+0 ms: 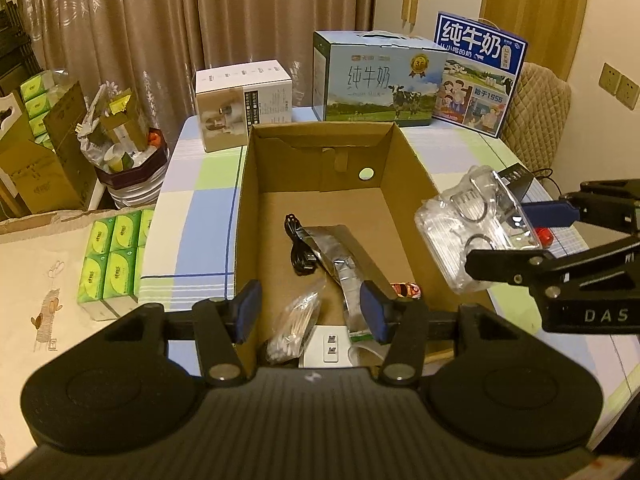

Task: Organize objects
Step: 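Open the left tool to drop the swab bag while the right tool releases the plastic package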

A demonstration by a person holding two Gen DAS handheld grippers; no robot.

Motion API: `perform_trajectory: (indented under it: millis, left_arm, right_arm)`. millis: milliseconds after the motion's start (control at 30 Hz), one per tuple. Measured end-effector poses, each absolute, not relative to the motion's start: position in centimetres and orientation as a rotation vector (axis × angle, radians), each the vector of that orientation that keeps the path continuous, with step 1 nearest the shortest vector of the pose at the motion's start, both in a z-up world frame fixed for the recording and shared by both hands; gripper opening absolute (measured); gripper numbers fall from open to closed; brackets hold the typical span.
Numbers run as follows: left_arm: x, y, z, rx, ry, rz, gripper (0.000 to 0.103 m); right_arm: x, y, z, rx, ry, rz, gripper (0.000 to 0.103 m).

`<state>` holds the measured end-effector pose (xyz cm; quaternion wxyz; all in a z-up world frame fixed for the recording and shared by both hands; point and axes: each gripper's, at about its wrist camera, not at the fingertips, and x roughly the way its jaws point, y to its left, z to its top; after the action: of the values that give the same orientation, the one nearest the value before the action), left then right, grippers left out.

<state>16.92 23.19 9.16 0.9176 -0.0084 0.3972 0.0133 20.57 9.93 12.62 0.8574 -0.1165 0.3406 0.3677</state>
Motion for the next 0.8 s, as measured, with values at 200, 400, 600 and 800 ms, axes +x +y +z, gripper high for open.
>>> perform_trajectory:
  millis: [200,400,600,800]
  left_arm:
    - [16.8,23.4,9.1,-0.026,0.816,0.028,0.049]
    - [16.8,23.6,9.0,-0.028,0.818,0.030,0.050]
    - [16.8,24.4,8.6,-0.046,0.819,0.047,0.051]
    - [16.4,24.3,8.2,-0.051,0.825,0.049,0.051]
  right_arm:
    - [20.9,10.3,12.2,-0.244,0.722,0.772,0.057]
    - [21.6,10.5,11.8,-0.199,0.710,0.789,0.057]
    - [22.8,9.5,11.5,-0.120,0.720,0.776,0.068]
    - [22.3,7.8,11.3,-0.123,0.731,0.760,0.068]
